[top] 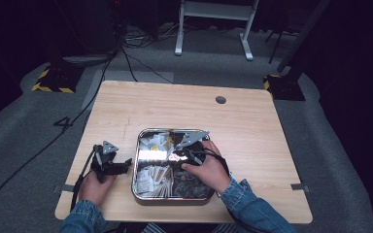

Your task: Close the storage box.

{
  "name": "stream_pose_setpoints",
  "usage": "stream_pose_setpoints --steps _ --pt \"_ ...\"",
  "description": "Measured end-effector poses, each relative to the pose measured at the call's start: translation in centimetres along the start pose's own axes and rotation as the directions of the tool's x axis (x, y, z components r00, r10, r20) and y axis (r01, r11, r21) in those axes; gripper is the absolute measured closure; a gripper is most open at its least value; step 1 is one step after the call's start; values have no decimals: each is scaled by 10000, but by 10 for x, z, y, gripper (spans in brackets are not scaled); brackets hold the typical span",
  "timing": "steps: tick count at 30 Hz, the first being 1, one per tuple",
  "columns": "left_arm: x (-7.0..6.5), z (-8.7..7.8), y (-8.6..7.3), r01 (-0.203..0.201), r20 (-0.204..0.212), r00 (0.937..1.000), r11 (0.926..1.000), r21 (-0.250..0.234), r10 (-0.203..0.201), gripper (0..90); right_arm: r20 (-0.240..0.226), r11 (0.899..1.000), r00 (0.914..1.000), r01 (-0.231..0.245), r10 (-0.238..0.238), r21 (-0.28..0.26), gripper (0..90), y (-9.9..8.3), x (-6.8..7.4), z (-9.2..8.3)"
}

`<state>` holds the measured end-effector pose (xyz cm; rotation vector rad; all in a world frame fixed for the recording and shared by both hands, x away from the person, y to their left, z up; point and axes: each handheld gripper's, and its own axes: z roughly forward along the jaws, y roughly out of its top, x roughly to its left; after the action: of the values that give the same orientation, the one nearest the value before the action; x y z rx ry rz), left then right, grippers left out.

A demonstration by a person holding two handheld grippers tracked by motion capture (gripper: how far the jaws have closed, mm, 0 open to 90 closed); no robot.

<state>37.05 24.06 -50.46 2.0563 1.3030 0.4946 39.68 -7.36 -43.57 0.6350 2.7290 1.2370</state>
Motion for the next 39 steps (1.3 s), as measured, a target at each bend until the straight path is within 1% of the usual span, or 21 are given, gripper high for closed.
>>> stream_pose_setpoints --steps 2,4,7,9,11,12,13,16,19,20,21,25,26,28,32,33,34,35,37,38,39 --pt "0 0 0 8 1 10000 10000 -6 -8 181 6 9995 10000 -52 52 -322 496 2 -1 -5" --pt "0 0 0 9 0 10000 10000 -12 -9 181 10 9992 10000 -71 72 -384 496 3 -1 -6" --pt "0 0 0 11 -3 10000 10000 -14 -11 181 -75 9965 9997 -220 214 -812 484 8 -3 -17" --pt "0 0 0 9 -1 10000 10000 -9 -9 181 -69 9959 9997 -253 247 -865 483 9 -3 -19" --pt "0 0 0 22 9 10000 10000 2 -22 181 -39 9940 9995 -310 308 -1050 474 11 -5 -28" --pt "0 0 0 22 9 10000 10000 2 -22 181 -39 9940 9995 -310 308 -1050 474 11 -5 -28" --pt "0 0 -1 -15 -9 10000 10000 -19 15 181 9 9926 9993 -359 363 -1159 471 11 -7 -34" --pt "0 -1 -1 23 10 10000 10000 -10 -23 181 55 9906 9992 -394 404 -1310 469 11 -9 -40" --pt "0 -1 -1 24 9 10000 10000 -11 -24 181 166 9872 9984 -509 540 -1512 467 10 -13 -50" --pt "0 -1 -1 19 10 10000 10000 -9 -19 181 240 9850 9978 -575 622 -1629 465 8 -16 -56" --pt "0 -1 -1 21 10 10000 10000 -10 -21 181 240 9850 9978 -575 622 -1629 465 8 -16 -56" --pt "0 -1 -1 23 13 10000 10000 -11 -23 181 371 9818 9966 -663 740 -1780 463 5 -21 -67" --pt "0 -1 -1 17 5 10000 10000 -8 -17 181 434 9802 9956 -740 833 -1837 461 2 -23 -73" --pt "0 -1 -1 21 11 10000 10000 -11 -20 181 465 9793 9954 -738 840 -1886 460 2 -24 -75" --pt "0 -1 -1 20 4 10000 10000 -10 -20 181 612 9733 9926 -894 1045 -2116 457 -6 -30 -89" --pt "0 -1 -1 -1 -15 10000 10000 -21 1 181 670 9717 9916 -934 1103 -2170 456 -9 -32 -92" --pt "0 -1 -1 -3 -11 10000 10000 -20 3 181 799 9691 9891 -1033 1239 -2240 454 -14 -35 -100" --pt "0 0 -1 2 -14 10000 10000 -22 -2 181 799 9691 9891 -1033 1239 -2240 454 -14 -35 -100" --pt "0 0 -1 3 -13 10000 10000 -23 -3 181 937 9652 9858 -1144 1396 -2350 452 -21 -40 -109" --pt "0 0 -1 5 -12 10000 10000 -24 -5 181 1066 9610 9817 -1281 1580 -2452 446 -27 -44 -117" --pt "0 0 -1 5 -12 10000 10000 -24 -5 181 1098 9595 9803 -1330 1643 -2482 442 -29 -46 -121"
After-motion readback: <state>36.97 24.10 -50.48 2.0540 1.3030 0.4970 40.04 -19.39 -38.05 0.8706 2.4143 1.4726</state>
